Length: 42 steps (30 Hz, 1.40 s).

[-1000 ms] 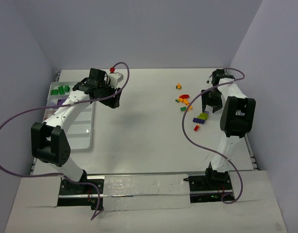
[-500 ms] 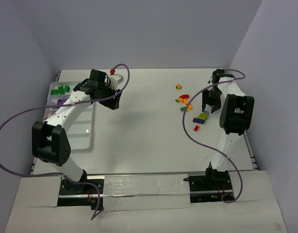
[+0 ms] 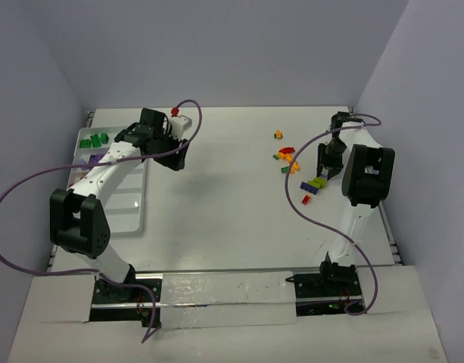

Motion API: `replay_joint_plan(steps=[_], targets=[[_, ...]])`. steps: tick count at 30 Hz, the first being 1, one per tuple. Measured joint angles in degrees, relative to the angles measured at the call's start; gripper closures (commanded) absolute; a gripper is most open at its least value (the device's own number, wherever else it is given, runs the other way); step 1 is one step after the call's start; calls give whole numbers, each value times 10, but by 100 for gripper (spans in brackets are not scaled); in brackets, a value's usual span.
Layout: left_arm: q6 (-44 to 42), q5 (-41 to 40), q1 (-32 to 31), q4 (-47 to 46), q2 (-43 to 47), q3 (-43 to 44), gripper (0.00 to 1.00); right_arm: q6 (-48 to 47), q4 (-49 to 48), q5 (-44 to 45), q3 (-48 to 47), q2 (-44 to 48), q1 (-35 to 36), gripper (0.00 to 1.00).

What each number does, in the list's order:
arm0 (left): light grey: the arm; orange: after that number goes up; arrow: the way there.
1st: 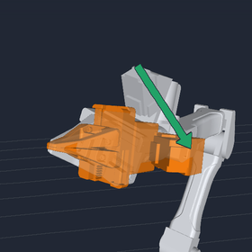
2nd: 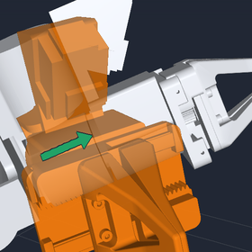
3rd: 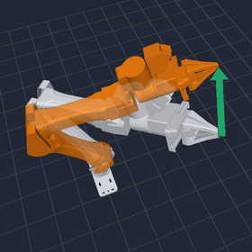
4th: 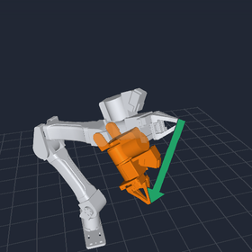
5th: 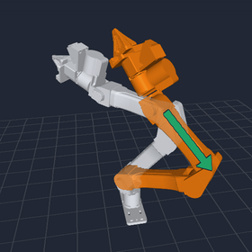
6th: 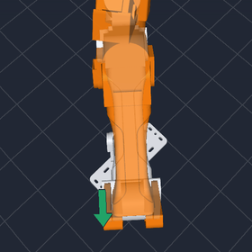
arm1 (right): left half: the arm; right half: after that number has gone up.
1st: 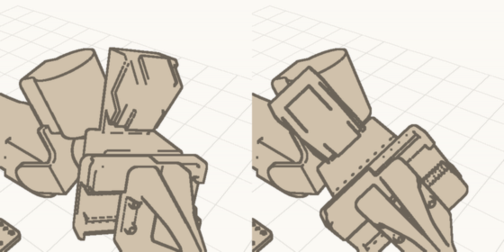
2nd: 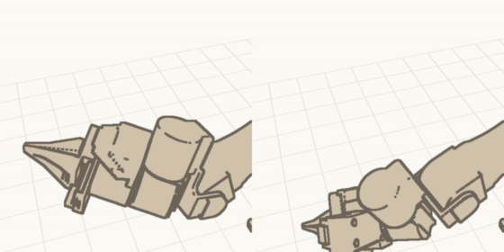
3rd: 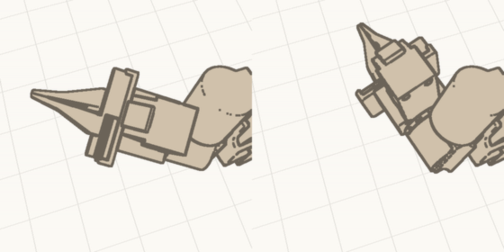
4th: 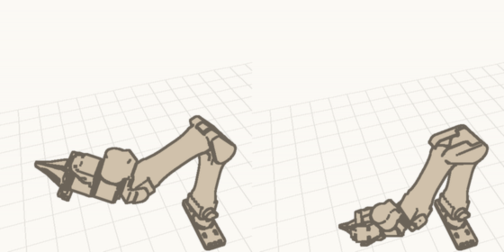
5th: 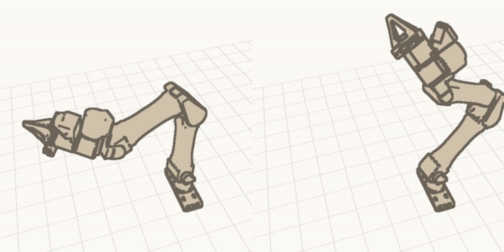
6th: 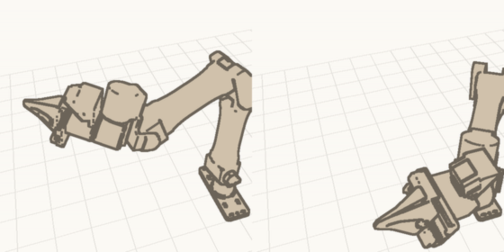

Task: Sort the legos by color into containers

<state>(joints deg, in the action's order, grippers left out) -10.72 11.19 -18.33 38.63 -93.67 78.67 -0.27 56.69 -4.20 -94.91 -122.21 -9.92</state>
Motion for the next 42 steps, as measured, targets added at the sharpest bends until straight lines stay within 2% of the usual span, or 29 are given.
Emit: replay_joint_plan(steps=[7, 10, 15, 18, 24, 29, 33, 36, 42], targets=[[0, -3, 0, 0, -1, 0, 33, 10, 2, -14, -1, 0, -4, 89], [0, -3, 0, -1, -1, 0, 30, 14, 12, -29, -10, 0, -5, 99], [-3, -3, 0, -3, -1, 0, 21, 24, 28, -72, -68, 0, -5, 100], [-4, 4, 0, -4, 0, 0, 19, 32, 21, -109, -102, 4, -4, 100], [19, 108, 0, -17, 33, -2, 11, 82, -28, -188, -87, 47, 25, 100], [111, 231, 0, -111, 88, -36, 9, 167, -124, -246, -34, 98, 100, 100], [197, 289, -1, -184, 93, -56, 10, 251, -203, -264, -10, 116, 177, 100], [255, 303, -1, -230, 81, -78, 12, 318, -236, -269, -6, 118, 217, 100], [323, 289, -1, -262, 48, -86, 17, 430, -306, -269, 28, 140, 254, 100]])
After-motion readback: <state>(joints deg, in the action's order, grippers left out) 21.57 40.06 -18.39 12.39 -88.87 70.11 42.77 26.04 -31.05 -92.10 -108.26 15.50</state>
